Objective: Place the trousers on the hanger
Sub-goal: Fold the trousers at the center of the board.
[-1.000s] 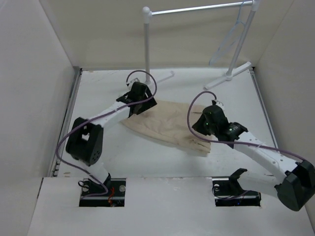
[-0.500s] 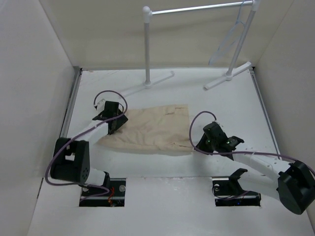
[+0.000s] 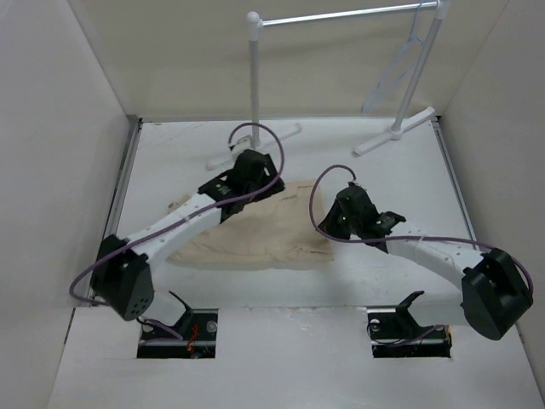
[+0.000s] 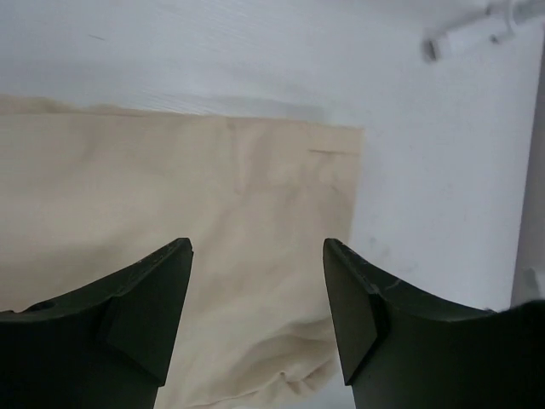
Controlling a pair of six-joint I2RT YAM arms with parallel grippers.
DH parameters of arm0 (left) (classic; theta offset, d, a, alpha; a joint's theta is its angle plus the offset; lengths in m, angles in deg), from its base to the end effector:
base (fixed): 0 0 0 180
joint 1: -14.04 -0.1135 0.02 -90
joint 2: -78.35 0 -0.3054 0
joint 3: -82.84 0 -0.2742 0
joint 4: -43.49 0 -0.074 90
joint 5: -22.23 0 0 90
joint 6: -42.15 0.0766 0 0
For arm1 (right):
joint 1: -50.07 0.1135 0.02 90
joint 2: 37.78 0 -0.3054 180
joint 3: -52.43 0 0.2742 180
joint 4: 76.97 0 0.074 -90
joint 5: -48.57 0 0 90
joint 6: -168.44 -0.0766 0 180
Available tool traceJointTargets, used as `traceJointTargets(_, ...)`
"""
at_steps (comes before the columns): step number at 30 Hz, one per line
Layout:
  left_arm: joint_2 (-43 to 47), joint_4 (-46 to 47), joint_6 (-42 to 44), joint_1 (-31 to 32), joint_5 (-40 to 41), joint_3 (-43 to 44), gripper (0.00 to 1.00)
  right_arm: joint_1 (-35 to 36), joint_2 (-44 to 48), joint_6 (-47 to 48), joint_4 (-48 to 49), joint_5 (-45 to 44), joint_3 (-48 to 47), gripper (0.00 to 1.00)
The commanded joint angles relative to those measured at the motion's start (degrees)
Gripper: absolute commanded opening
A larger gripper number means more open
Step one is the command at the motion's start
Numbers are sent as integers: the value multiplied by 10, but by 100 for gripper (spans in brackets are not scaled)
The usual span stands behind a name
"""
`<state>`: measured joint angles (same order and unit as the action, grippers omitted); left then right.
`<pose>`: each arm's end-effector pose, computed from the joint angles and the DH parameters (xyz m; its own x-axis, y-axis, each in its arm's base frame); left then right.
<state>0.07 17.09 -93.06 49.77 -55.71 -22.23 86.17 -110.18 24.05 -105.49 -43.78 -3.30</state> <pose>0.3024 -0.1978 0.3226 -0.5846 -0.4344 -0.6852 0.0127 0.8396 -0.5431 0.2414 0.1721 0.2192 -0.7934 0.4268 -0.4340 0.1368 0.8198 0.5560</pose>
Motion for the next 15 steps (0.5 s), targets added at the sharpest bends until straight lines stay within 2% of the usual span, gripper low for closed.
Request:
traceJointTargets(1, -83, 20, -21, 53, -33, 63, 60, 8, 1, -14, 40, -5, 25, 23)
traceJointTargets(3, -133, 32, -24, 75, -55, 113, 60, 21, 23, -19, 40, -25, 55, 39)
traceJointTargets(5, -178, 56, -30, 94, -72, 149, 60, 23, 37, -21, 37, -30, 84, 47)
traceJointTargets(11, -296, 77, -50, 128, -126, 229, 60, 24, 49, -28, 16, -35, 122, 45)
traceJointTargets(13, -326, 75, -50, 131, -121, 241, 60, 25, 42, -29, 18, -35, 129, 41)
traceJointTargets(15, -345, 73, -50, 126, -113, 246, 59, 25, 33, -29, 21, -35, 131, 30)
